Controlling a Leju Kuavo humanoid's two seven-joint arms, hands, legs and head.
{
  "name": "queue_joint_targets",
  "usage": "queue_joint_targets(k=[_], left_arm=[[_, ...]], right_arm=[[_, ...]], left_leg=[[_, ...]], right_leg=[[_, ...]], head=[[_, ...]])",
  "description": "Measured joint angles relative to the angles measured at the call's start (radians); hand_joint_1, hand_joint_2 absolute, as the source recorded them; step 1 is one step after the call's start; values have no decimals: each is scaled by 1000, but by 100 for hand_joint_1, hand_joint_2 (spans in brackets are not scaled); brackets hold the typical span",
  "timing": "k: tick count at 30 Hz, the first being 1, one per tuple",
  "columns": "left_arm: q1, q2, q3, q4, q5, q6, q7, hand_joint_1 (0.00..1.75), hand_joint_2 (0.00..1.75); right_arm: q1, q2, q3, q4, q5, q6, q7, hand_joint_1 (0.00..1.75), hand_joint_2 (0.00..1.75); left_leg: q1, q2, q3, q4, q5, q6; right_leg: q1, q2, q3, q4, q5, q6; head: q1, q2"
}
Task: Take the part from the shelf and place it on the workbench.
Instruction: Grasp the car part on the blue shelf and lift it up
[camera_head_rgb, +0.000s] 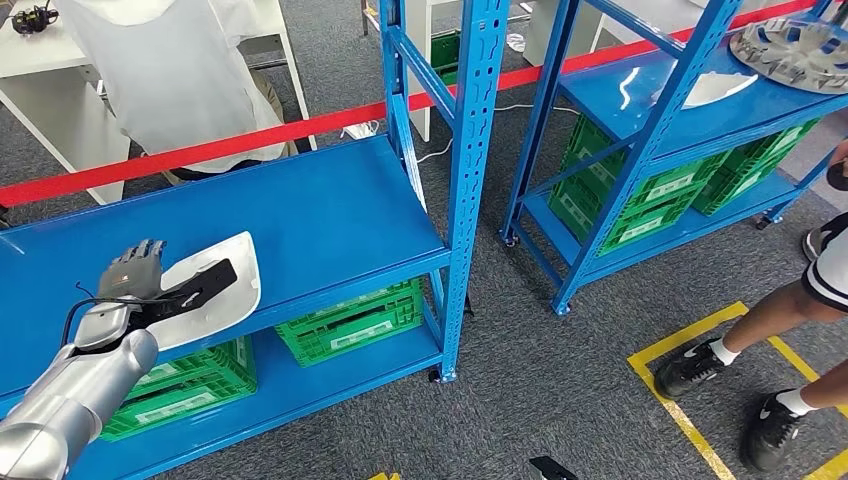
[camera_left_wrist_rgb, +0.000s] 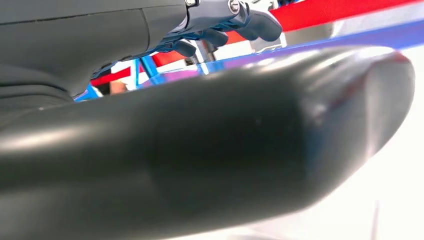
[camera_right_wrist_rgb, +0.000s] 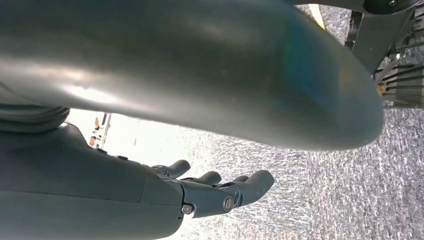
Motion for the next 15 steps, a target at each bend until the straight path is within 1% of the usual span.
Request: queue_joint_targets(k=[3,7,11,15], left_arm=[[8,7,-5,4,-1,-13,20,0,0],[19,14,-4,7,33,-14,0,0,175],[29,16,-1,7,57,-9,-43,0,175],[34,16,8,7,65,15,-90,0,175]], right_arm=[[0,2,0,0,5,0,0,0,0],[0,3,0,0,12,0,0,0,0],[0,3,0,0,16,0,0,0,0],[0,3,0,0,22,0,0,0,0]], left_leg=[[0,0,0,0,0,0],[0,0,0,0,0,0],[0,0,0,0,0,0],[0,0,0,0,0,0]], right_leg=[[0,0,0,0,0,0],[0,0,0,0,0,0],[0,0,0,0,0,0],[0,0,0,0,0,0]], head=[[0,0],[0,0],[0,0],[0,0]])
